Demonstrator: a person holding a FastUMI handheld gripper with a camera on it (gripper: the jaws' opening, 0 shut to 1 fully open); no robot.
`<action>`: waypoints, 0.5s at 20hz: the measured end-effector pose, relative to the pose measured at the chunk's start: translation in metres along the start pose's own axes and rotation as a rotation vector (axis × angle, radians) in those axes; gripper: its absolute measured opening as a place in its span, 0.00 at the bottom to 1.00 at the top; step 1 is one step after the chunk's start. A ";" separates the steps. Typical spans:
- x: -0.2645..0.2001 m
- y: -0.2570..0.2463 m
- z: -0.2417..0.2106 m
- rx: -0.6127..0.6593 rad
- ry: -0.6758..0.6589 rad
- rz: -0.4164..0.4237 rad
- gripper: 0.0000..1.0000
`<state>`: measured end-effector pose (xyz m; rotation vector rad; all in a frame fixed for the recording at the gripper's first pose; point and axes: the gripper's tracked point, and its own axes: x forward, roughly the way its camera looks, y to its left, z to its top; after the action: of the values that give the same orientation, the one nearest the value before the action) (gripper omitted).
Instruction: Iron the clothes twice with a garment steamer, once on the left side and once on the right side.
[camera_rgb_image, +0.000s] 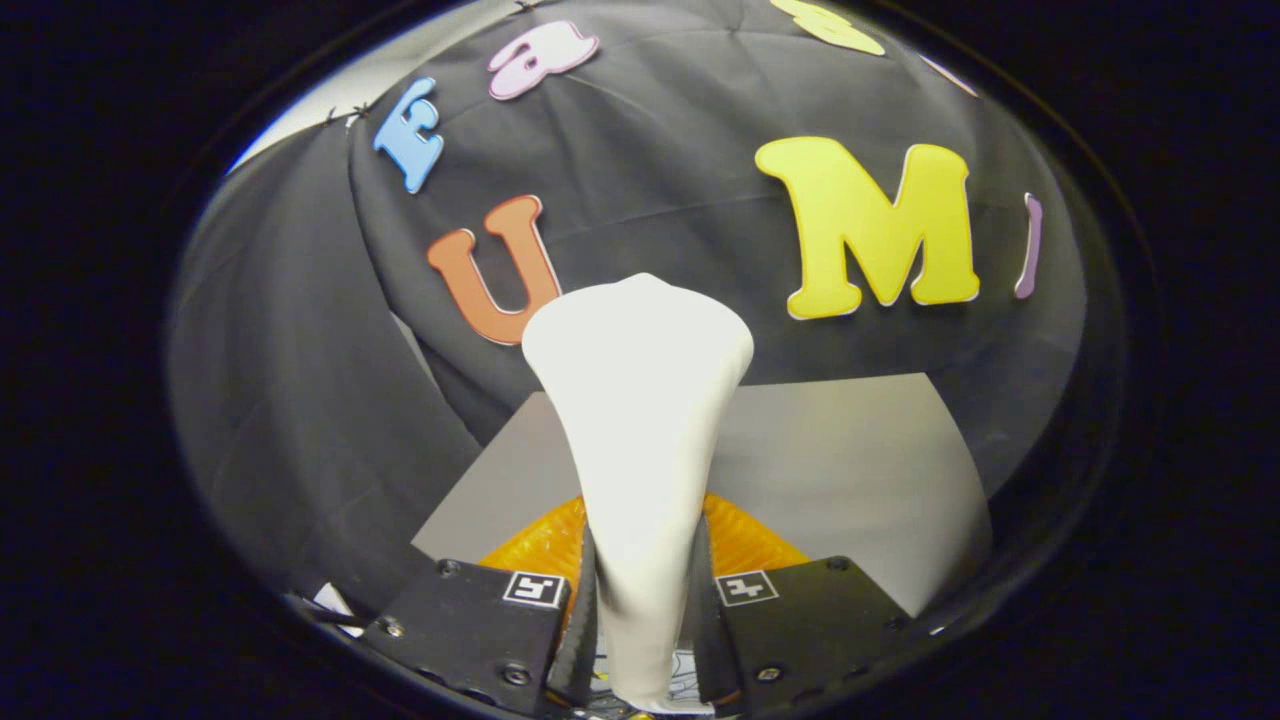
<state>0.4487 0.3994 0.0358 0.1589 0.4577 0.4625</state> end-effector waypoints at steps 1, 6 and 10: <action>-0.015 0.000 -0.001 -0.007 -0.031 0.005 0.42; -0.102 -0.005 0.004 -0.039 -0.191 0.008 0.41; -0.185 -0.011 0.013 -0.046 -0.321 -0.006 0.41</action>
<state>0.3115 0.3034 0.1162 0.1840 0.1327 0.4317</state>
